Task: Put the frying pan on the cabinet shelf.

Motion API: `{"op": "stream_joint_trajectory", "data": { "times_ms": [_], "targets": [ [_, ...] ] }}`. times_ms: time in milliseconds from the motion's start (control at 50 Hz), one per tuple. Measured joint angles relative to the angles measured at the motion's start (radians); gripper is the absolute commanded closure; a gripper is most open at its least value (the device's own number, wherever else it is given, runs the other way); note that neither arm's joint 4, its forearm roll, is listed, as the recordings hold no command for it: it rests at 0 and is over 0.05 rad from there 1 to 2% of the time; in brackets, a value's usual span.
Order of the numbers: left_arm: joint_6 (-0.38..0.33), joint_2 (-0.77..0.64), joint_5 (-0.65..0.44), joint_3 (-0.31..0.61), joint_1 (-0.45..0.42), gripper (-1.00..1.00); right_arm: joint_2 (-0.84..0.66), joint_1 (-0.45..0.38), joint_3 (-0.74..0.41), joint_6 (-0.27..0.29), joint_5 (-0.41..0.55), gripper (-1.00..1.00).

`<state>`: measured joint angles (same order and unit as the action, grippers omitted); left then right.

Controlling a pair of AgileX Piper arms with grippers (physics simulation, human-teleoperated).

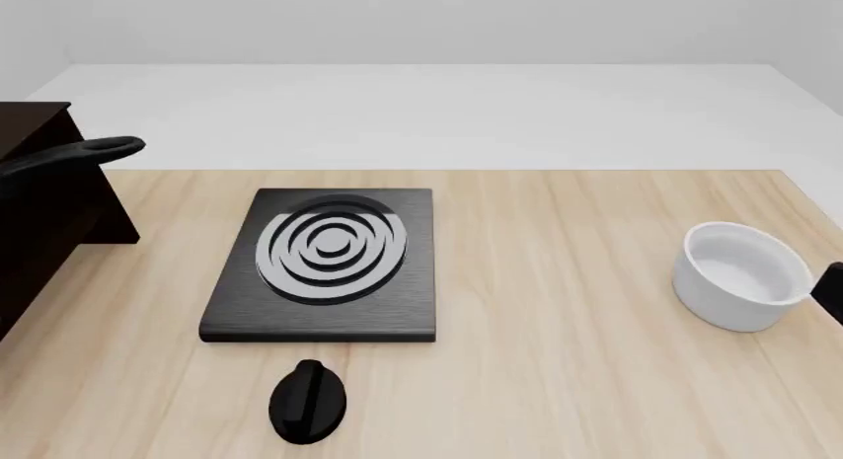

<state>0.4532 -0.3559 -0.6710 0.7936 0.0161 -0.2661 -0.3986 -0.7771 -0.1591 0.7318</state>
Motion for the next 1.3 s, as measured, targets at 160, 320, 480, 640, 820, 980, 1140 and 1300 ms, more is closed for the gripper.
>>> {"op": "stream_joint_trajectory", "data": {
  "times_ms": [160,320,480,640,820,980,1140,1300],
  "targets": [
    [-0.064,0.003,-0.033,0.003,-0.007,-1.00,0.017,0.002,0.014,-0.007,-0.009,-1.00],
    [-0.117,0.032,-0.078,0.000,-0.019,-1.00,0.036,0.011,0.024,-0.009,-0.010,-1.00],
    [-0.152,0.077,-0.118,-0.001,-0.027,-1.00,0.055,0.028,0.029,-0.004,-0.002,-1.00],
    [-0.174,0.132,-0.151,-0.016,-0.032,-1.00,0.085,0.077,0.011,0.009,0.036,-1.00],
    [-0.186,0.181,-0.189,-0.019,-0.038,-1.00,0.117,0.124,-0.019,0.026,0.084,-1.00],
    [-0.206,0.195,-0.232,0.033,-0.038,-1.00,0.144,0.156,-0.055,0.045,0.139,-1.00],
    [-0.224,0.216,-0.281,0.077,-0.041,-1.00,0.161,0.179,-0.087,0.063,0.187,-1.00],
    [-0.235,0.234,-0.327,0.110,-0.040,-1.00,0.156,0.206,-0.147,0.090,0.241,-1.00]
  ]
}}
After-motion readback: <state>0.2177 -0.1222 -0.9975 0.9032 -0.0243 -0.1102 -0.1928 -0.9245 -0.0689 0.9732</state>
